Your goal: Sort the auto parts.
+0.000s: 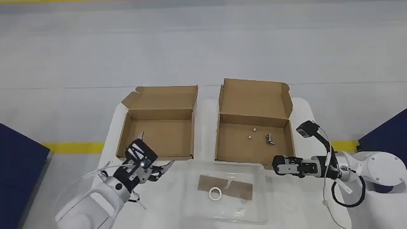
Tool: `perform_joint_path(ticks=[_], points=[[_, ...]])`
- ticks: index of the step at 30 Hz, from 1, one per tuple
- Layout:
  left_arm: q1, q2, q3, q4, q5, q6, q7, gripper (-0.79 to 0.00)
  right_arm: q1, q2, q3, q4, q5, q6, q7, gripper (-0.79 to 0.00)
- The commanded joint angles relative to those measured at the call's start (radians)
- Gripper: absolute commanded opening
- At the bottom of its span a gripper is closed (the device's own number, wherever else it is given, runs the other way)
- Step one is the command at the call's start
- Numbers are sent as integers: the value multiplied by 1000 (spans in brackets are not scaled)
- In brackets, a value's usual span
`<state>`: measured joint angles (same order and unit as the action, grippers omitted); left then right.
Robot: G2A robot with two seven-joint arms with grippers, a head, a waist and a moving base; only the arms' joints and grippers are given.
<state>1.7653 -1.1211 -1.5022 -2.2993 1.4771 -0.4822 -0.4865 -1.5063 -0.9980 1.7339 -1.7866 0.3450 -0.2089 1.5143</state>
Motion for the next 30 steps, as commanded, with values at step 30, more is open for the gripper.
perform_joint_path(ticks=[30], points=[[-559,-14,691,66,-185,113,-964,0,0,0,0,0,0,0,0,0]])
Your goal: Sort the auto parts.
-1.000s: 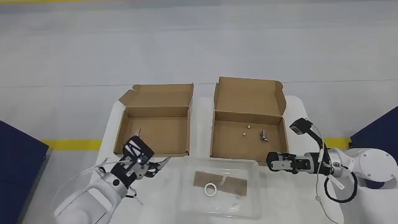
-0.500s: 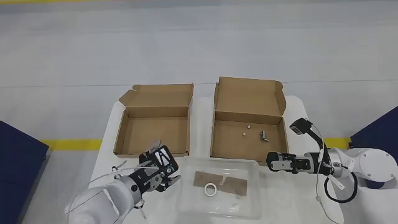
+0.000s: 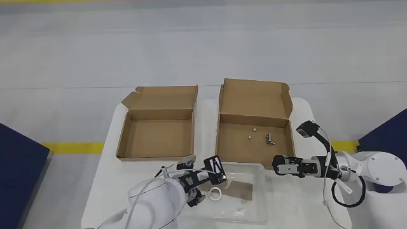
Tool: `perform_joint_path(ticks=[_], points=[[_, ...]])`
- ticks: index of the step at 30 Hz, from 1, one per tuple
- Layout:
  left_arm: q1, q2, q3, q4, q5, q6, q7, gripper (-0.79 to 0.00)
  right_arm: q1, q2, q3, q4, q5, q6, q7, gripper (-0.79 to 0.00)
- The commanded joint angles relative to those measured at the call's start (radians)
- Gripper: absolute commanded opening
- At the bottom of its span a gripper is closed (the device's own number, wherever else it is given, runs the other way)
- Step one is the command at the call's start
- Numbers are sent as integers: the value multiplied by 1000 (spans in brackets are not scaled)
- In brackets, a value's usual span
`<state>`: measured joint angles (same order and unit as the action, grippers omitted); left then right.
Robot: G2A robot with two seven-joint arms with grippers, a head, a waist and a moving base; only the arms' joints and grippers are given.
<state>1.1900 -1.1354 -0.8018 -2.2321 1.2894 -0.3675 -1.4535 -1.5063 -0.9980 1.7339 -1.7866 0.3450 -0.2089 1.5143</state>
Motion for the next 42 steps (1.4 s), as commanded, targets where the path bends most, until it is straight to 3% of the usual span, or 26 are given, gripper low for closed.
perform_joint_path(ticks=[1,7,10,13,19,24,35,42], points=[[16,0,-10,-1,3,-2,3,0,0,0,0,0,0,0,0,0],[16,0,-5,-6,2,-14,31,0,0,0,0,0,0,0,0,0],[-7,1,48,56,17,-77,78,0,0,0,0,0,0,0,0,0],[-104,0,158,156,-40,-98,98,0,0,0,0,0,0,0,0,0],[-372,-20,345,326,-262,-70,71,0,0,0,0,0,0,0,0,0],[-518,-47,477,436,-441,-55,55,0,0,0,0,0,0,0,0,0],[-512,-52,495,469,-430,-92,93,0,0,0,0,0,0,0,0,0],[-578,-109,566,622,-482,-124,125,0,0,0,0,0,0,0,0,0]])
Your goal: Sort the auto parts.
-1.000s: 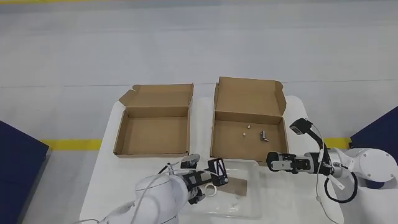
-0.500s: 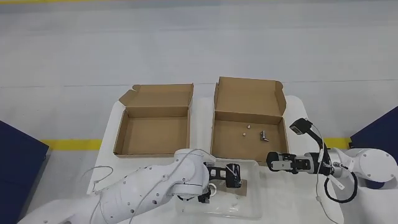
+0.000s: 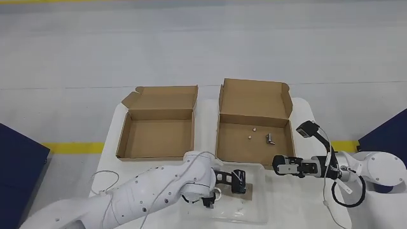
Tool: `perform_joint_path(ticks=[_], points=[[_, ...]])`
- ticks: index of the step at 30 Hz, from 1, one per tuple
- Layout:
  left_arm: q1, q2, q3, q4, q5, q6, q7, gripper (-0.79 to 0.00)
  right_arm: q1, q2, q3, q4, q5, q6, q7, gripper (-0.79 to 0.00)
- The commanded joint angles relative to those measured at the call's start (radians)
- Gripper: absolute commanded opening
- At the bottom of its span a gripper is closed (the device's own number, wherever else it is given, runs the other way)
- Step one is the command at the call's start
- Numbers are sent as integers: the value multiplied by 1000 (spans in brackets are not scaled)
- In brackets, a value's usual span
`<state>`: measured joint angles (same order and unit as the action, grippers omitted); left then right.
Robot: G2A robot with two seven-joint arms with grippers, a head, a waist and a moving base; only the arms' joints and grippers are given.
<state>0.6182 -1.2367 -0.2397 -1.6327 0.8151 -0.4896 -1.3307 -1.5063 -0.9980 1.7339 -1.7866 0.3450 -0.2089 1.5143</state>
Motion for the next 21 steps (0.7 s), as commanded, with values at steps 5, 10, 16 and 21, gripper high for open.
perform_joint_path(ticks=[5,10,16,21], points=[[-33,-53,33,120,-54,-8,9,0,0,0,0,0,0,0,0,0],[-33,-53,33,120,-54,-8,9,0,0,0,0,0,0,0,0,0],[-5,-62,47,169,-10,-39,81,0,0,0,0,0,0,0,0,0],[-1,-76,48,207,-6,-39,96,0,0,0,0,0,0,0,0,0]])
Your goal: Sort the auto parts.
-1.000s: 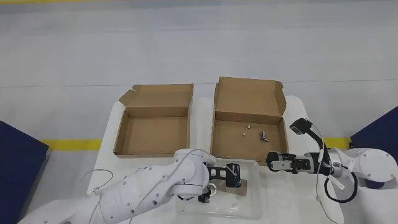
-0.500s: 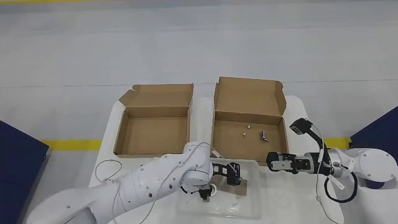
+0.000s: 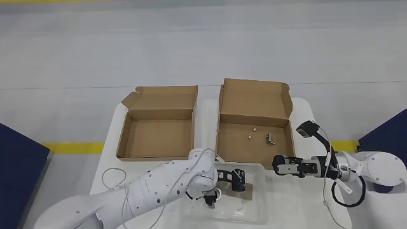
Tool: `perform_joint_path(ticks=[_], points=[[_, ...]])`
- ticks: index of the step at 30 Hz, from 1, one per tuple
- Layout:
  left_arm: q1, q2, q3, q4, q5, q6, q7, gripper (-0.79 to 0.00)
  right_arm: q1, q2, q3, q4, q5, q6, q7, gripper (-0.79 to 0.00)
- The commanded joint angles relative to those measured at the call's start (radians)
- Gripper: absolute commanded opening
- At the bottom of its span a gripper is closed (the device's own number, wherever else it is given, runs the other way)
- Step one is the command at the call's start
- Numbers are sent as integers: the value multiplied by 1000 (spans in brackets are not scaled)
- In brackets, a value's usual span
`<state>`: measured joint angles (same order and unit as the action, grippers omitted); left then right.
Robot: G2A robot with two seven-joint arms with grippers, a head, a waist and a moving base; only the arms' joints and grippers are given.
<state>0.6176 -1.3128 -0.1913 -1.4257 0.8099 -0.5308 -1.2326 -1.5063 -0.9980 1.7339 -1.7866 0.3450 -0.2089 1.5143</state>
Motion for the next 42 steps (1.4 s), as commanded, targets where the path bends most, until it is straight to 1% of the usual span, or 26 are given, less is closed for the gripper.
perform_joint_path(ticks=[1,4,9,10,11,13,14,16,18,19,22,25,27,29,33,38,40,42], points=[[0,0,0,0,-1,3,-2,0,0,0,0,0,0,0,0,0],[3,0,-1,1,1,5,4,0,0,0,0,0,0,0,0,0],[18,0,0,-10,52,-3,39,0,0,0,0,0,0,0,0,0],[18,0,-2,-11,57,-6,40,-86,0,0,0,0,0,0,0,0],[20,0,-4,-12,60,-6,41,-231,0,0,0,0,0,0,0,0],[23,0,-8,-13,68,-4,39,-403,0,0,0,0,0,0,0,0],[25,0,-11,-14,71,-3,40,-431,0,0,0,0,0,0,0,0],[29,1,-14,-12,76,-2,41,-440,0,0,0,0,0,0,0,0],[33,1,-18,-12,81,-5,43,-508,0,0,0,0,0,0,0,0],[35,1,-20,-12,84,-4,42,-529,0,0,0,0,0,0,0,0],[40,2,-26,-10,90,-8,39,-496,0,0,0,0,0,0,0,0],[43,1,-31,-8,95,-14,38,-502,0,0,0,0,0,0,0,0],[45,-1,-33,-5,97,-19,37,-529,0,0,0,0,0,0,0,0],[46,-3,-35,-2,100,-23,36,-529,0,0,0,0,0,0,0,0],[51,-9,-36,16,102,-21,32,-563,0,0,0,0,0,0,0,0],[51,-23,-36,44,99,-35,39,-588,0,0,0,0,0,0,0,0],[52,-28,-34,53,101,-37,41,-610,0,0,0,0,0,0,0,0],[52,-34,-34,62,99,-42,43,-610,0,0,0,0,0,0,0,0]])
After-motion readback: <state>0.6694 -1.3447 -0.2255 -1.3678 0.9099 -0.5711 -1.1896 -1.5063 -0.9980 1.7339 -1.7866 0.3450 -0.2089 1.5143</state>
